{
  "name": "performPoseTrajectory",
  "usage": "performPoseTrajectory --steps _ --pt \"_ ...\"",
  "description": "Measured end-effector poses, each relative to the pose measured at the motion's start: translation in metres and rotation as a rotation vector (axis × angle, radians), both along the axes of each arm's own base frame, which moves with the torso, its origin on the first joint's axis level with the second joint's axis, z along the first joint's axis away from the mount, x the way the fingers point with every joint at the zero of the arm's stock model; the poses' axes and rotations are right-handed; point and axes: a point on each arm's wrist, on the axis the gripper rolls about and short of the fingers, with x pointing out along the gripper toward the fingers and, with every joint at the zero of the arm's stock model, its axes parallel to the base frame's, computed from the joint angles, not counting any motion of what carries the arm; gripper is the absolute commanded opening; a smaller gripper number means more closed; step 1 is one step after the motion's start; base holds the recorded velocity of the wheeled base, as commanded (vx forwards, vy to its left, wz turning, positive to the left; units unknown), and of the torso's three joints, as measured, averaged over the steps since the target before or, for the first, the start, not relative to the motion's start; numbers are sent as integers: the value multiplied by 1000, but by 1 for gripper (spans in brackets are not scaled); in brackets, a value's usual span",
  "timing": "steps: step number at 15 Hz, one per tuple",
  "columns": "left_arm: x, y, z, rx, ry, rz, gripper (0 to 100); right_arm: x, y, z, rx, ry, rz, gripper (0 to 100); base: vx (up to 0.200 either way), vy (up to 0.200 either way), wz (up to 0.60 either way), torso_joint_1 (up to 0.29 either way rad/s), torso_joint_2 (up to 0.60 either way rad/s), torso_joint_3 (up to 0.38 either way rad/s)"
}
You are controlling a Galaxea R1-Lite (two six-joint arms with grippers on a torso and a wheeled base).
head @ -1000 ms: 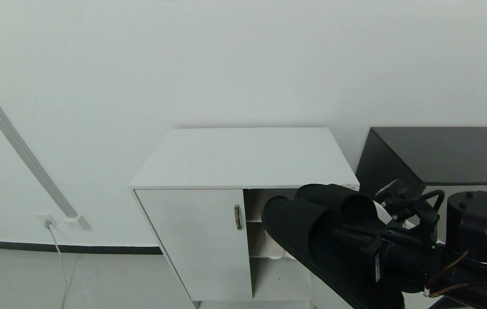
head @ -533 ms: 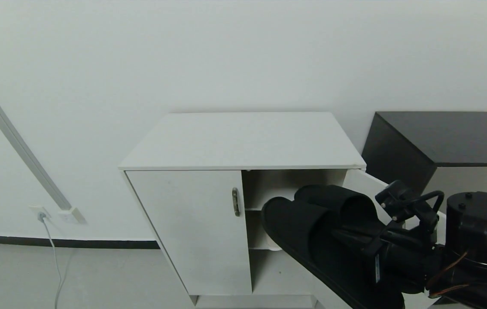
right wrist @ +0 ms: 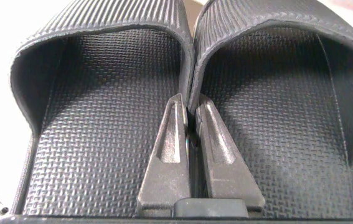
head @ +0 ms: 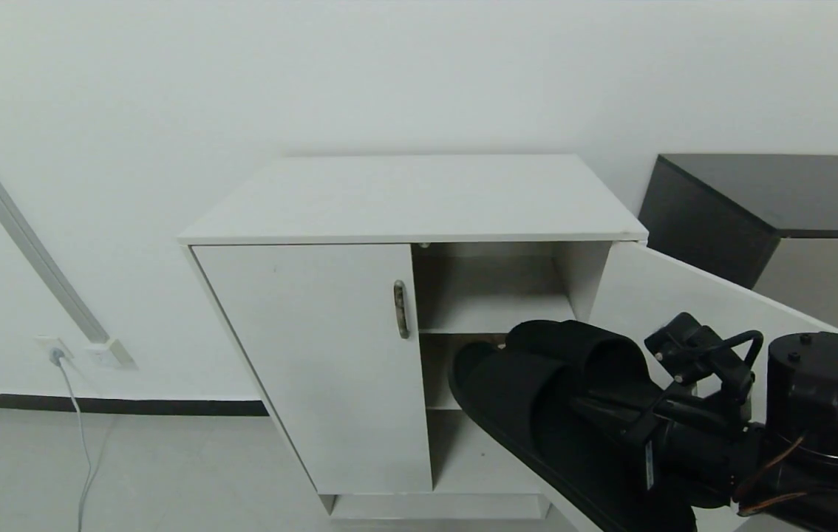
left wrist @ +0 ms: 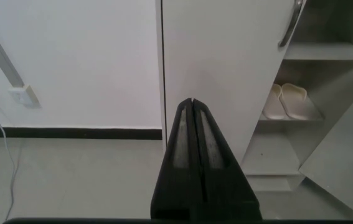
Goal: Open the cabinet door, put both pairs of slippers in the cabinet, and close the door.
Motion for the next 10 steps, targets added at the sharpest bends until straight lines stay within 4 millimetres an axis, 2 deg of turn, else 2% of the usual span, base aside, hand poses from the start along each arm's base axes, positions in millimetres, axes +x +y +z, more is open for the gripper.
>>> performPoseTrajectory --steps 10 --pt "0 0 0 0 0 0 0 -2 0 -1 -4 5 9 0 0 0 0 -127 474 343"
